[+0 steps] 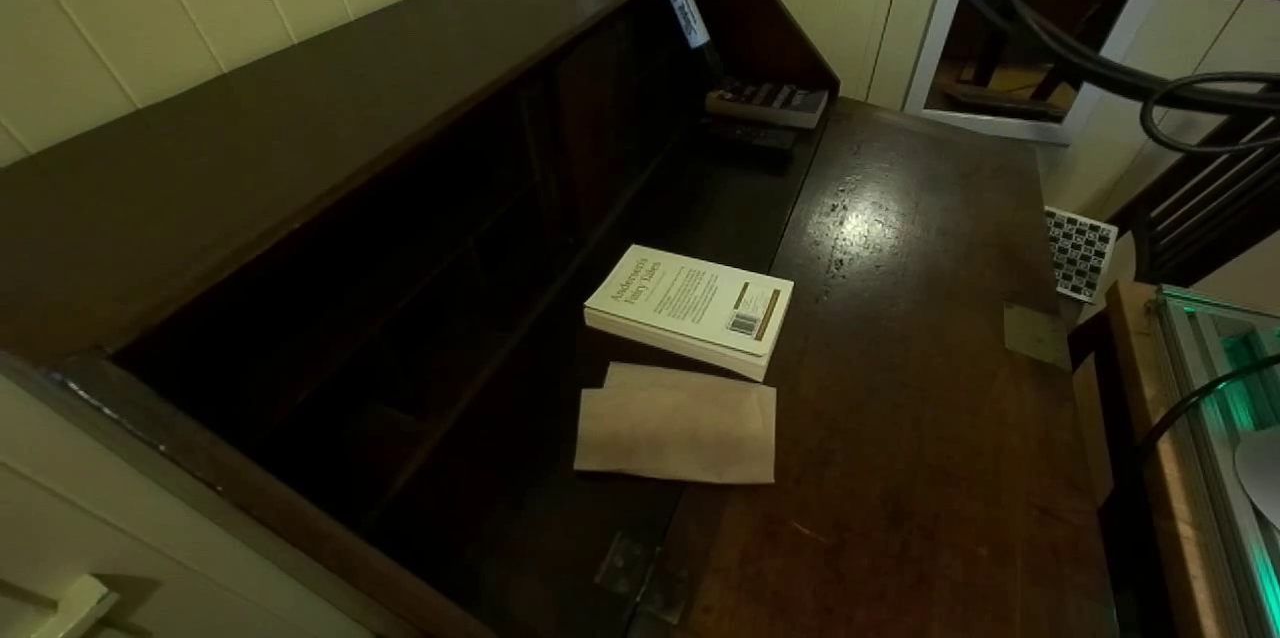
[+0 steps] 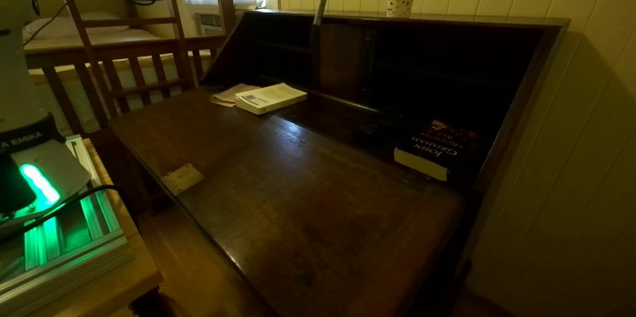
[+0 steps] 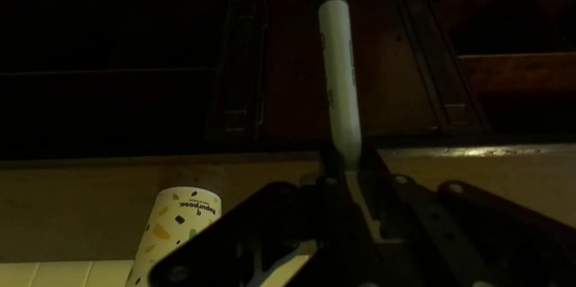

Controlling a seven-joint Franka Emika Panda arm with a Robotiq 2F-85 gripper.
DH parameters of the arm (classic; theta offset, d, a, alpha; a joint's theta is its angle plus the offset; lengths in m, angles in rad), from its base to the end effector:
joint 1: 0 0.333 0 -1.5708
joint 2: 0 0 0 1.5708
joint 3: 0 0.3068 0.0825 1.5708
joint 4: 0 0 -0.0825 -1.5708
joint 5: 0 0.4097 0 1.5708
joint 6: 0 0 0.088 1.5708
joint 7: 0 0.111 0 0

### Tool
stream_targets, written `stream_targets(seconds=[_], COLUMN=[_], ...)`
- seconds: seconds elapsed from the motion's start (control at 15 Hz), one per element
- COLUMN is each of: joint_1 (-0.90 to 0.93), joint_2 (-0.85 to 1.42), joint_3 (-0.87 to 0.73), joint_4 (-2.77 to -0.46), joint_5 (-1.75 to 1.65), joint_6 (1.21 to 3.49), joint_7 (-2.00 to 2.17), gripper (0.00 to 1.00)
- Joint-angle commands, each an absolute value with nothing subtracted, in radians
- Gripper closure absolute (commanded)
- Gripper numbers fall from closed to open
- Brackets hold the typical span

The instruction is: Put the marker on top of the table

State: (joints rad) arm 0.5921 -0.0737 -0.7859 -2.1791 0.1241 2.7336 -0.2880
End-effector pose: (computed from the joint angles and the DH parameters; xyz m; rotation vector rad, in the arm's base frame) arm 0.5803 -0.1242 0.4558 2.9792 -0.0289 0.9501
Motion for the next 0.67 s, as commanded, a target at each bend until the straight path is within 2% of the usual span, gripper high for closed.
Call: stream_targets(seconds=[0.0,0.6], joint_1=[0.603,0.57], joint_2=[-0.04,0.104], joint_3=[-0.799,-0.798], joint_4=[-2.199,-2.248], joint_5=[0.174,0.119], joint_6=[2.733,2.831], joint_7=[-0.403,-0.557], gripper=[0.96,0.96])
